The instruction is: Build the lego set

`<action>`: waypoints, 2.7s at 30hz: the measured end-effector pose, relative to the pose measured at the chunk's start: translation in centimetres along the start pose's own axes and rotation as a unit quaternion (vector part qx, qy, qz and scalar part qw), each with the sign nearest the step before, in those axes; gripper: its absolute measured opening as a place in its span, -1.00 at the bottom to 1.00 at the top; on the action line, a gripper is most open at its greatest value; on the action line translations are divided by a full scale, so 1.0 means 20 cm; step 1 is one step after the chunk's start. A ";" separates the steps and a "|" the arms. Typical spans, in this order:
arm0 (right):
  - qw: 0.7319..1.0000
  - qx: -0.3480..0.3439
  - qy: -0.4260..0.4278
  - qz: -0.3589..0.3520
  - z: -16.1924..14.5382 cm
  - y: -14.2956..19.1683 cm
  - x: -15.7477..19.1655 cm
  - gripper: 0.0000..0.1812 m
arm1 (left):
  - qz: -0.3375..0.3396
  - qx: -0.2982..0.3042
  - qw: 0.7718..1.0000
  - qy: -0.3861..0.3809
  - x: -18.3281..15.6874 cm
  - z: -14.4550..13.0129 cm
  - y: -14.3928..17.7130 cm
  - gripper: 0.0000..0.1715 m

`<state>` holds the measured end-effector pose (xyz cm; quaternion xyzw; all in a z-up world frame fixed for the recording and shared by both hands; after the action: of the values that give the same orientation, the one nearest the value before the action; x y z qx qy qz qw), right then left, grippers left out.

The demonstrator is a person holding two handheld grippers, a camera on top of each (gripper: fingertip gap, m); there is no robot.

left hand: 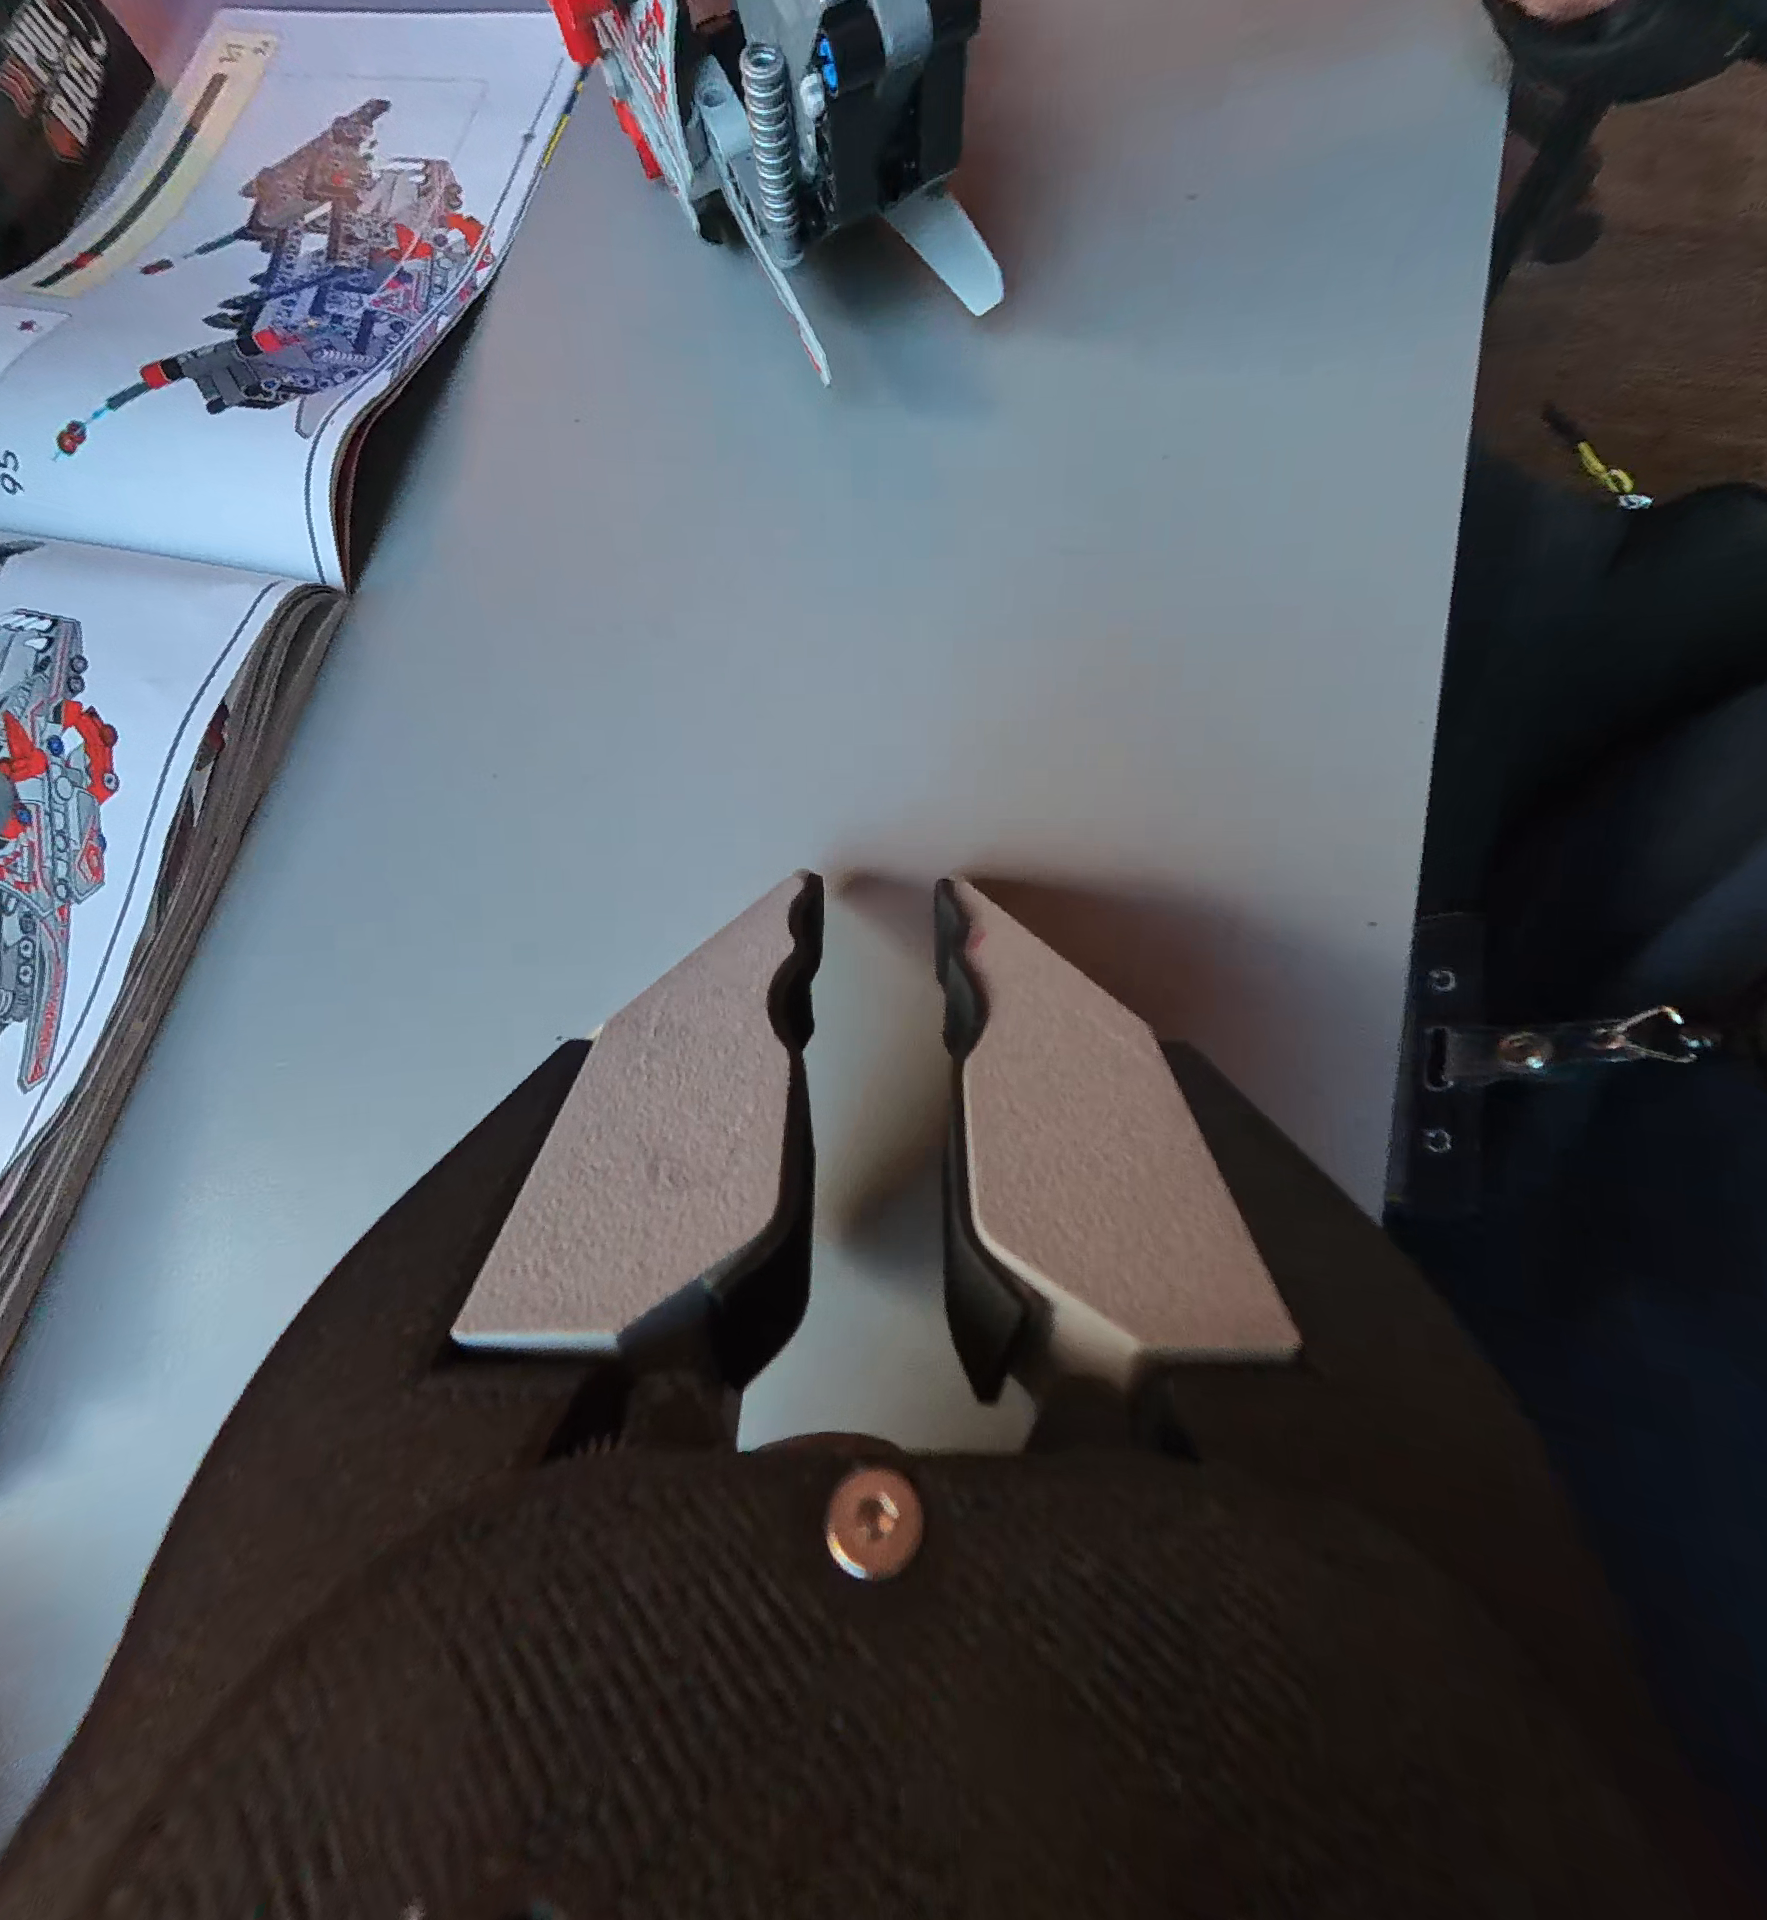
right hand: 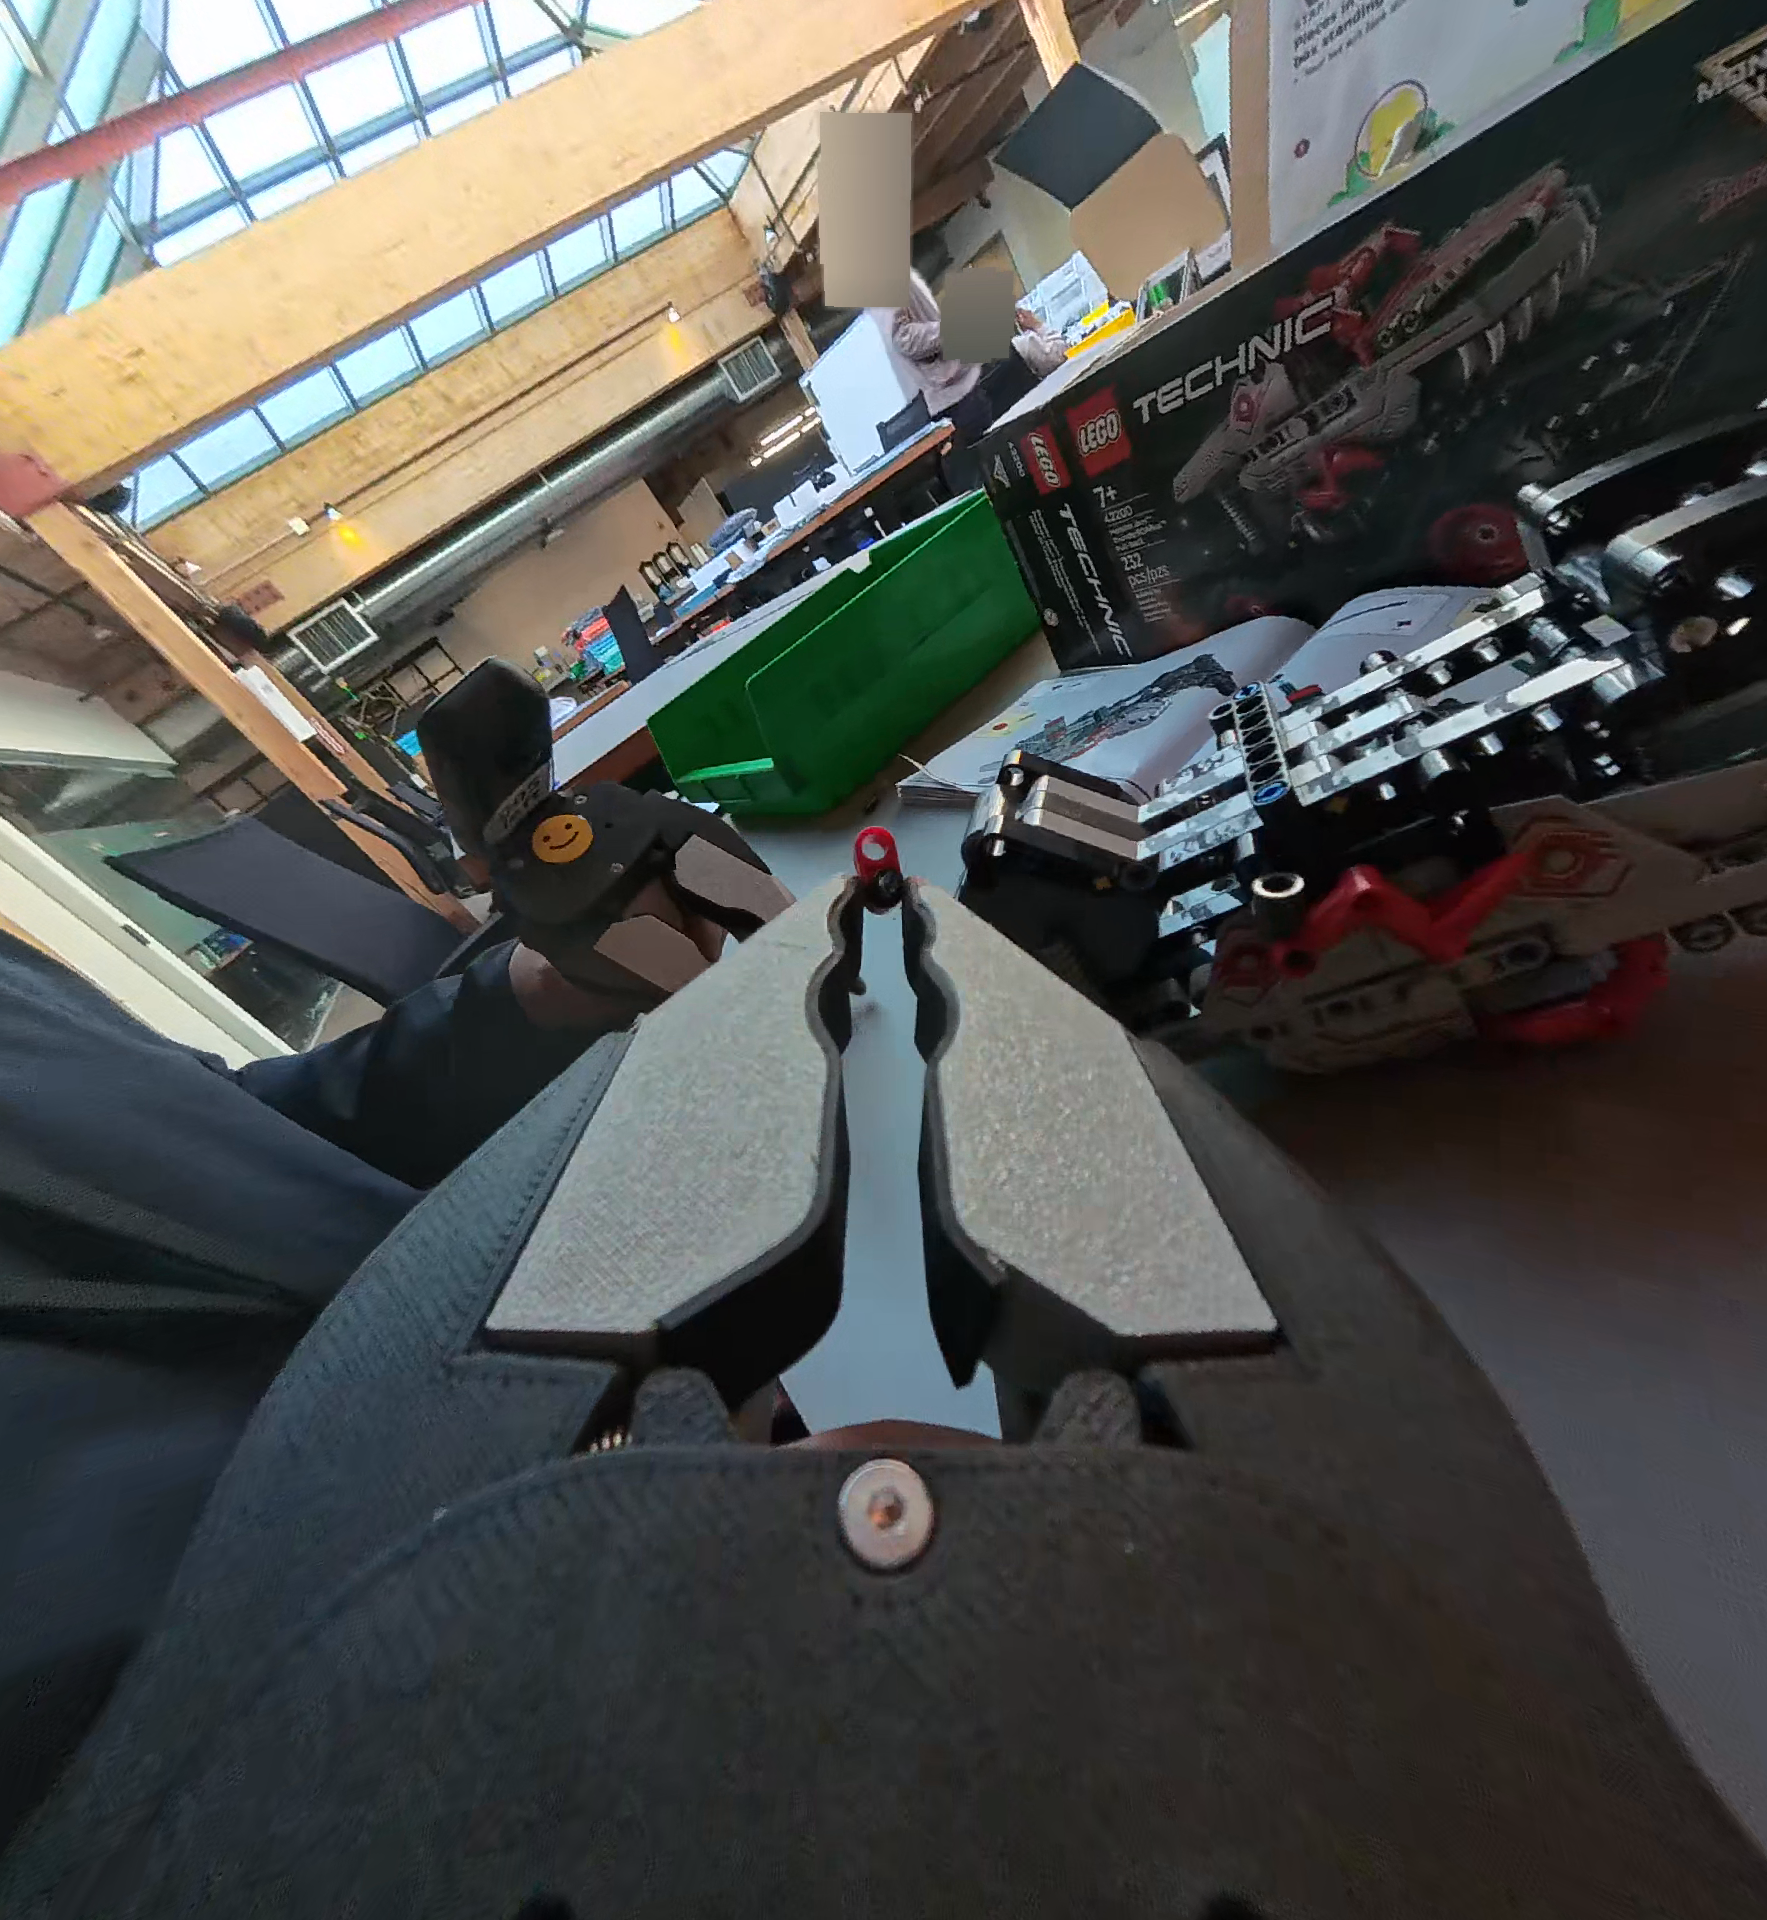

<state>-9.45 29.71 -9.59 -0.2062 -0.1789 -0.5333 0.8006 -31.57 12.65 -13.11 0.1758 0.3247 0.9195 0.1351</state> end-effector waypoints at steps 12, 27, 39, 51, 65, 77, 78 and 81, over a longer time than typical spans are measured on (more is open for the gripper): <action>1.000 -0.009 -0.019 -0.009 -0.01 -0.03 -0.01 -0.97 | -0.008 -0.001 1.000 0.000 0.00 0.00 0.00 -0.79; 0.969 0.131 0.206 -0.026 -0.04 -0.06 0.11 -0.96 | -0.041 -0.089 0.995 -0.006 -0.07 0.22 0.01 -0.73; 0.784 0.217 0.582 0.005 0.03 -0.08 0.31 -0.96 | -0.350 -0.183 0.903 0.170 -0.10 0.54 -0.01 -0.78; 0.671 0.249 0.698 -0.022 -0.03 -0.11 0.32 -0.96 | -0.317 -0.148 0.910 0.222 -0.14 0.56 -0.06 -0.93; 0.730 0.277 0.624 0.029 -0.03 -0.12 0.32 -0.96 | -0.299 -0.172 0.911 0.228 -0.19 0.49 -0.05 -0.95; 0.860 0.380 0.306 0.149 0.04 -0.22 0.27 -0.96 | -0.198 -0.213 0.954 0.078 -0.26 0.42 0.01 -0.93; 0.861 0.380 0.300 0.153 0.05 -0.22 0.27 -0.96 | -0.208 -0.213 0.951 0.085 -0.25 0.42 0.01 -0.93; 0.863 0.385 0.282 0.164 0.05 -0.23 0.27 -0.96 | -0.223 -0.212 0.947 0.090 -0.25 0.42 0.01 -0.94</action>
<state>-11.73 24.46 -5.38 0.2509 -0.0998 -0.3183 0.9087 -23.67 15.26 -8.07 -0.0170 0.1639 0.9253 0.3415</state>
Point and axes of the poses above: each gripper's, where its closed fingertips meet, y back along the fingers, z out of its top, x = y × z across the jaws, the point moved 9 cm from there along y, back along the fingers, and after that the axes turned 12 degrees about z, right-handed, at the moved point
